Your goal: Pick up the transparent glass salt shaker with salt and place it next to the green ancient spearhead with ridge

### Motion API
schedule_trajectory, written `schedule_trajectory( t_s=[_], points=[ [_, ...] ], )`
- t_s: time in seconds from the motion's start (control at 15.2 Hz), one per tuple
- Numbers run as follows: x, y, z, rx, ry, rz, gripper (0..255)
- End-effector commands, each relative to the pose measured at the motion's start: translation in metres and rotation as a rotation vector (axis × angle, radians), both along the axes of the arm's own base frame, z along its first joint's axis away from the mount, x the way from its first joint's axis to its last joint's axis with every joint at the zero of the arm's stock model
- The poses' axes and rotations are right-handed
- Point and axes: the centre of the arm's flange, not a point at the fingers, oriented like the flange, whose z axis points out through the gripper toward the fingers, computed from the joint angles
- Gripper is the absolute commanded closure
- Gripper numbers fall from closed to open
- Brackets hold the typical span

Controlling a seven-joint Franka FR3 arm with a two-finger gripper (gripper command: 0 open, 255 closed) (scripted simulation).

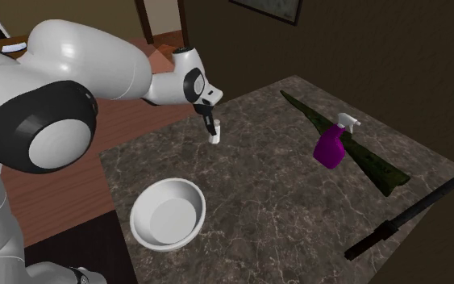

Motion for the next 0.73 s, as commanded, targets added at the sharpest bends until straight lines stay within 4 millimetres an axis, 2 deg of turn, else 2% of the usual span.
schedule_trajectory(
  t_s=[0.0,0.66],
  points=[
    [0.0,0.0,0.01,0.0,0.0,0.0,255],
    [0.0,0.0,0.063,0.0,0.0,0.0,255]
  ],
)
